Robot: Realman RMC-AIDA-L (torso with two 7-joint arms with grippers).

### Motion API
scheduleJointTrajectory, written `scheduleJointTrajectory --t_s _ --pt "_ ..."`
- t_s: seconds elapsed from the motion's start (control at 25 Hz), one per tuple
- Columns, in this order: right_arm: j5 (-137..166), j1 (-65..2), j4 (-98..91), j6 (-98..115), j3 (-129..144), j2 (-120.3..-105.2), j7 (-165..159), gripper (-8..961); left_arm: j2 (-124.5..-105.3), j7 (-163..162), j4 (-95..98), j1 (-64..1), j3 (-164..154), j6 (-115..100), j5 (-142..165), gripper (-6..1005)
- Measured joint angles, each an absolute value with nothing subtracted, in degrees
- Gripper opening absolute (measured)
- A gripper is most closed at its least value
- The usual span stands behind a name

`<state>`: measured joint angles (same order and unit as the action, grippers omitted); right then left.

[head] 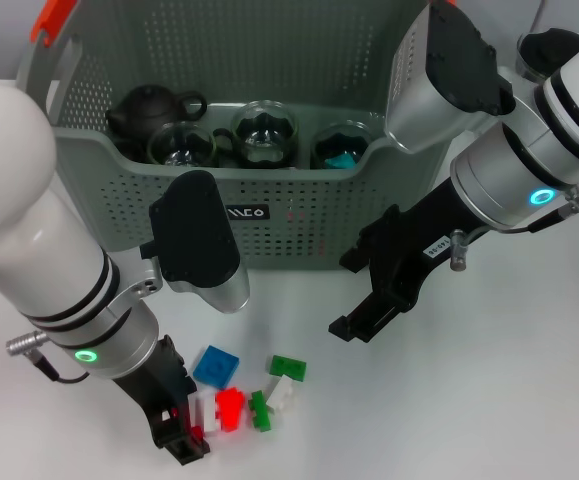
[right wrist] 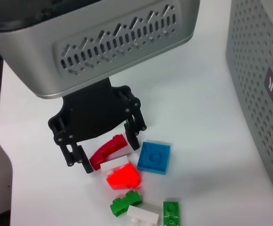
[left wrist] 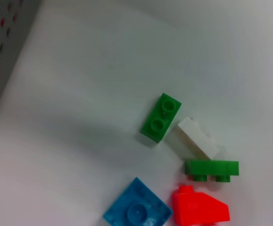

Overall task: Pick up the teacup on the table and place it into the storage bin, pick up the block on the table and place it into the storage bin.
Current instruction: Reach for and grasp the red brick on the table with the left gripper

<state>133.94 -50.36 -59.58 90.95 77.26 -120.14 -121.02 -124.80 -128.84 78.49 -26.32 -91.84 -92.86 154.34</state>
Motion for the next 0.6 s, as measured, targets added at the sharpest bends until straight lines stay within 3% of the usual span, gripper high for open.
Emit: scheduleJointTrajectory --t_s 0.16,0.28,0.6 --pt "133.9 -50.4 -59.6 90.8 77.3 -120.06 -121.0 944 -124.8 -128.8 78.6 -26.4 -91.8 -93.2 154.3 818" --pt "133.9 -50.4 -59.6 90.7 77.3 -120.06 -121.0 944 -124.8 -128.8 78.6 -26.4 -91.8 -93.2 154.3 718" --pt "133.9 -50.4 -59.2 90.6 77.3 -120.05 -121.0 944 -124.8 -128.8 78.4 -26.4 -91.8 -93.0 154.4 727"
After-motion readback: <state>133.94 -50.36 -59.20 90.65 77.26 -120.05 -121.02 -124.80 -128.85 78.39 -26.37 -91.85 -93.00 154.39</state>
